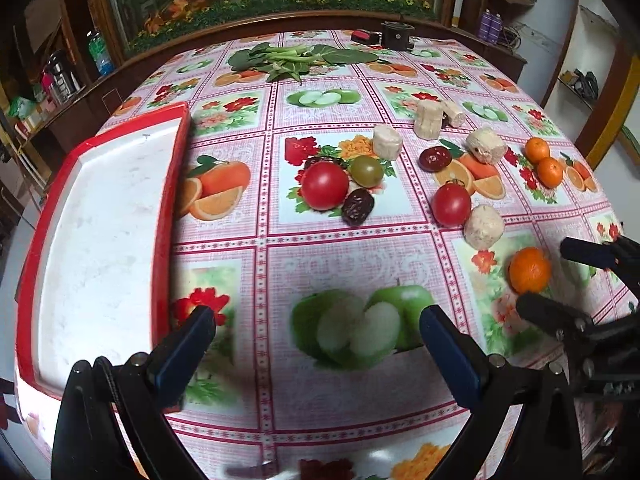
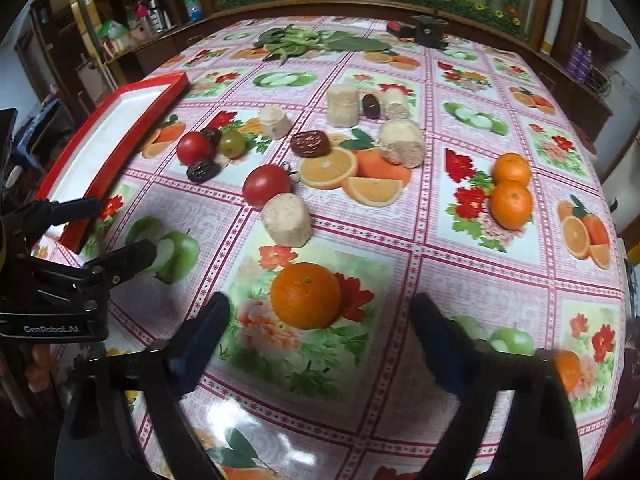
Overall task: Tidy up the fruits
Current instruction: 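Grasp an orange with the right tool while the left tool grasps a beige round ball, then carry the orange and beige ball with both tools over the red-rimmed tray, then open the right tool to drop the orange while the left tool releases the ball, then move both open tools back over the fruits on the tablecloth, then grasp another orange with the right tool while the left tool grasps a red tomato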
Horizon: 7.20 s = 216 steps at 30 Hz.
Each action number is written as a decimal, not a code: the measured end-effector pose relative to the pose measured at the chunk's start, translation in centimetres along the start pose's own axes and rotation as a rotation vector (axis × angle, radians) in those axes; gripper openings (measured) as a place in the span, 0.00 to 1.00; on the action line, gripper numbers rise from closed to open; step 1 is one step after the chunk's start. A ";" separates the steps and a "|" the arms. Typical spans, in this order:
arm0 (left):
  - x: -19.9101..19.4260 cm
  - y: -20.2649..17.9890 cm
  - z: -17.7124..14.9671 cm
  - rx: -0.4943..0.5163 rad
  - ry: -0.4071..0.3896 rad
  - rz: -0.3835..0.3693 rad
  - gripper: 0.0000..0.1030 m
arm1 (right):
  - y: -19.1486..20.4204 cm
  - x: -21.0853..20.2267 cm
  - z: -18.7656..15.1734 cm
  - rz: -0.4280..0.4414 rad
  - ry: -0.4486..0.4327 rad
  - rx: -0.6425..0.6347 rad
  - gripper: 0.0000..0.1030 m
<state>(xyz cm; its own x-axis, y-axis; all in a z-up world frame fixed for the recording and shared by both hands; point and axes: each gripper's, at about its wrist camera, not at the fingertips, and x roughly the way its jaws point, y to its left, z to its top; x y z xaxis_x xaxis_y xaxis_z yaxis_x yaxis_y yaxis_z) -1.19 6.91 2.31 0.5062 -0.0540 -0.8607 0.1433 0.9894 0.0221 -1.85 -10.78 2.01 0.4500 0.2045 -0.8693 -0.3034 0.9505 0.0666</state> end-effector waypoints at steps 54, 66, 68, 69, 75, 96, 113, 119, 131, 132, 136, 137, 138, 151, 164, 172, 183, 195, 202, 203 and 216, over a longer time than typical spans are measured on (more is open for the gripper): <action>3.5 -8.4 4.1 -0.115 0.016 -0.187 0.32 | -9.3 -7.1 -5.5 0.049 -0.115 0.121 0.36; 1.2 -7.7 1.5 -0.097 0.012 -0.189 0.32 | -6.9 -5.9 -4.3 0.073 -0.105 0.071 0.36; 0.7 -7.0 1.0 -0.094 0.006 -0.175 0.32 | -6.1 -5.5 -3.9 0.080 -0.101 0.054 0.36; 0.5 -6.5 0.8 -0.098 0.003 -0.172 0.32 | -5.6 -5.4 -3.6 0.082 -0.099 0.043 0.36; -0.9 -2.9 0.2 -0.132 -0.028 -0.133 0.32 | -1.5 -4.1 -1.6 0.100 -0.082 -0.031 0.36; -3.3 15.6 -1.5 -0.355 -0.086 0.038 0.32 | 16.4 0.7 7.1 0.279 -0.044 -0.283 0.35; -0.9 22.8 -4.0 -0.404 -0.011 0.167 0.32 | 27.1 6.7 8.7 0.336 0.036 -0.433 0.35; -0.8 22.7 -4.1 -0.400 -0.001 0.187 0.37 | 27.3 6.6 8.5 0.321 0.036 -0.434 0.42; -2.3 21.1 -4.3 -0.415 -0.012 0.241 0.73 | 25.7 3.0 7.4 0.313 -0.019 -0.421 0.47; -2.5 20.8 -4.3 -0.415 -0.013 0.243 0.74 | 25.5 2.7 7.2 0.315 -0.022 -0.420 0.48; -3.1 19.5 -4.3 -0.407 -0.017 0.243 0.74 | 24.3 1.5 6.6 0.309 -0.039 -0.411 0.53; -3.3 19.1 -4.3 -0.403 -0.020 0.244 0.74 | 24.0 1.2 6.4 0.308 -0.041 -0.406 0.54; -3.5 18.7 -4.3 -0.399 -0.021 0.247 0.74 | 23.5 1.0 6.2 0.309 -0.039 -0.398 0.55; -4.9 10.2 -3.3 -0.305 -0.040 0.173 0.74 | 16.1 -1.0 3.0 0.299 -0.025 -0.265 0.56; -1.6 -1.4 0.1 -0.091 0.022 0.026 0.75 | 0.9 -4.0 -1.5 0.131 -0.067 0.014 0.56; -0.8 -6.2 1.6 0.004 0.037 -0.027 0.75 | -8.7 -8.0 -3.7 -0.015 -0.141 0.180 0.60; 0.7 -9.4 3.2 0.050 0.068 -0.059 0.77 | -15.1 -6.6 -7.1 -0.036 -0.083 0.265 0.69; 3.7 -10.1 7.3 -0.093 0.090 -0.143 0.77 | -15.2 -4.6 -6.6 -0.043 -0.087 0.197 0.39; 5.9 -10.0 8.6 -0.194 0.107 -0.174 0.76 | -15.1 -4.5 -6.5 -0.037 -0.099 0.167 0.39; 6.1 -10.1 8.8 -0.191 0.102 -0.166 0.76 | -15.1 -4.5 -6.5 -0.037 -0.100 0.161 0.39; 5.7 -9.6 8.1 -0.154 0.055 -0.183 0.32 | -14.7 -5.0 -6.3 -0.038 -0.138 0.136 0.39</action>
<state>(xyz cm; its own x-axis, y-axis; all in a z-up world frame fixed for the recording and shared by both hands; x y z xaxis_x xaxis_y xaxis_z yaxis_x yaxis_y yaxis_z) 7.17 -3.94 1.33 0.4359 -0.2307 -0.8699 0.0946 0.9730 -0.2107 -4.90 -27.20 2.29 0.5724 0.1891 -0.7979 -0.1716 0.9791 0.1090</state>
